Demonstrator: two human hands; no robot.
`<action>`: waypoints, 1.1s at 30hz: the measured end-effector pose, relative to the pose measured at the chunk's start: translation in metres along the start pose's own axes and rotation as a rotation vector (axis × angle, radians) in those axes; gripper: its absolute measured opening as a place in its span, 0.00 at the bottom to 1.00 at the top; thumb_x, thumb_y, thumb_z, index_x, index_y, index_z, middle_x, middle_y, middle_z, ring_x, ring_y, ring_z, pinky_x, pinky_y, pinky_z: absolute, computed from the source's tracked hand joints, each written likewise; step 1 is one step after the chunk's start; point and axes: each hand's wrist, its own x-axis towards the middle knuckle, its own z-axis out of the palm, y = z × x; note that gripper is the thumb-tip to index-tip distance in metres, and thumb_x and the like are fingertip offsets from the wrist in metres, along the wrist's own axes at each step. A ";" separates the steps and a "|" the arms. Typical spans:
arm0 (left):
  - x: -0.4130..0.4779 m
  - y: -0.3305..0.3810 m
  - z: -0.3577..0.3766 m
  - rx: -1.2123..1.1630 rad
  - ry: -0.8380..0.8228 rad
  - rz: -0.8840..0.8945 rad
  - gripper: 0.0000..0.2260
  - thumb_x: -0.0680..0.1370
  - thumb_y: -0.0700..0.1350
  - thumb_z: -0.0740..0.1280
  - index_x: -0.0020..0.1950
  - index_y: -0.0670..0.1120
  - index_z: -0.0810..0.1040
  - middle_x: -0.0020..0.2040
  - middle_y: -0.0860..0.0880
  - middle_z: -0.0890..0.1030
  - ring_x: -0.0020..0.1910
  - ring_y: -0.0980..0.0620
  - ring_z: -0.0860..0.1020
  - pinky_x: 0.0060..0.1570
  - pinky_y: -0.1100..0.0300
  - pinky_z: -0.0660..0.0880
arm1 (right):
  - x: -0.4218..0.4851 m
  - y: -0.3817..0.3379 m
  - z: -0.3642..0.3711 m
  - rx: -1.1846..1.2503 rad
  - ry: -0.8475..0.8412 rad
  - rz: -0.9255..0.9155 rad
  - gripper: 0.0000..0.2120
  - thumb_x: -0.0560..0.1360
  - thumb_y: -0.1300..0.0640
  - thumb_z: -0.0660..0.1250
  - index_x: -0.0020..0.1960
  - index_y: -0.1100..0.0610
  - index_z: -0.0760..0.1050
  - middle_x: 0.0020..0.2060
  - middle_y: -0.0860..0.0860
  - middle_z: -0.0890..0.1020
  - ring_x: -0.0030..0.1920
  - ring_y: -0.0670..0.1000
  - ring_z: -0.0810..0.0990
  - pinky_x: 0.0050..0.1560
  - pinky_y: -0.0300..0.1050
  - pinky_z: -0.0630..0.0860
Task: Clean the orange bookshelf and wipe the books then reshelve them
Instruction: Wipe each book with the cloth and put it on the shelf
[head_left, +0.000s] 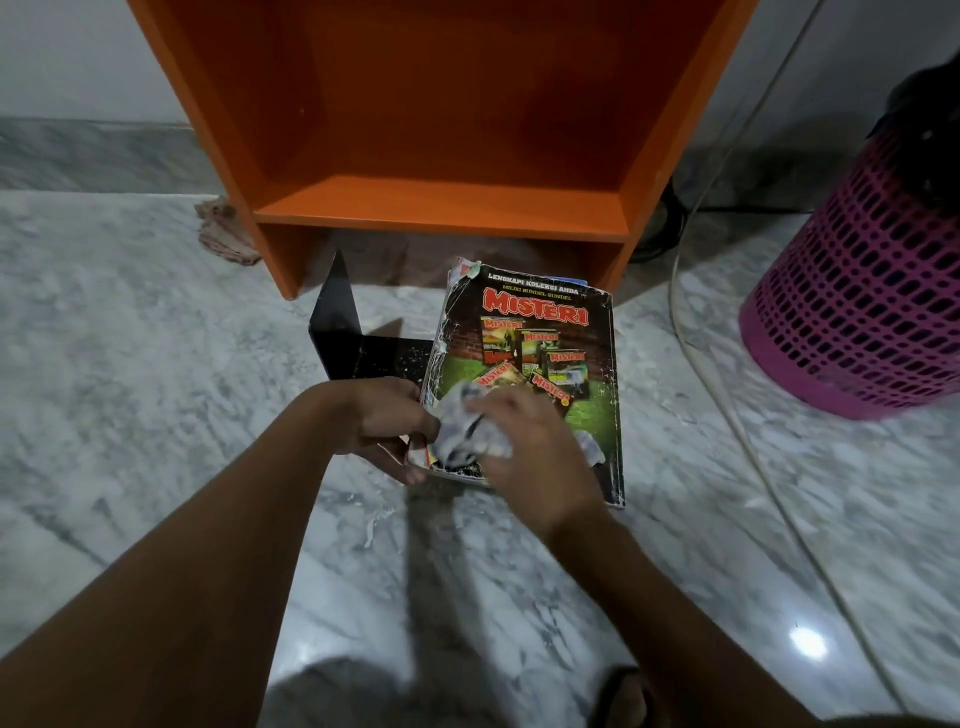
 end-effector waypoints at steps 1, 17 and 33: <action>0.001 -0.002 -0.001 -0.011 0.000 -0.004 0.10 0.76 0.34 0.67 0.56 0.37 0.73 0.48 0.39 0.76 0.31 0.45 0.81 0.42 0.49 0.83 | -0.002 0.000 0.007 -0.060 -0.052 -0.023 0.26 0.74 0.63 0.68 0.69 0.46 0.72 0.65 0.43 0.71 0.64 0.45 0.66 0.62 0.44 0.71; 0.002 -0.021 -0.010 -0.170 -0.089 0.057 0.13 0.79 0.31 0.62 0.63 0.40 0.73 0.60 0.37 0.79 0.50 0.44 0.83 0.51 0.51 0.82 | -0.015 0.003 0.025 0.001 0.045 -0.003 0.31 0.71 0.70 0.67 0.69 0.47 0.72 0.67 0.44 0.70 0.66 0.47 0.65 0.61 0.47 0.73; 0.013 -0.005 0.004 -0.210 0.097 0.016 0.08 0.79 0.45 0.65 0.43 0.43 0.74 0.33 0.46 0.71 0.30 0.50 0.69 0.33 0.58 0.69 | 0.044 0.044 -0.044 0.085 0.296 0.208 0.23 0.77 0.68 0.64 0.69 0.51 0.72 0.66 0.48 0.72 0.56 0.41 0.69 0.47 0.21 0.66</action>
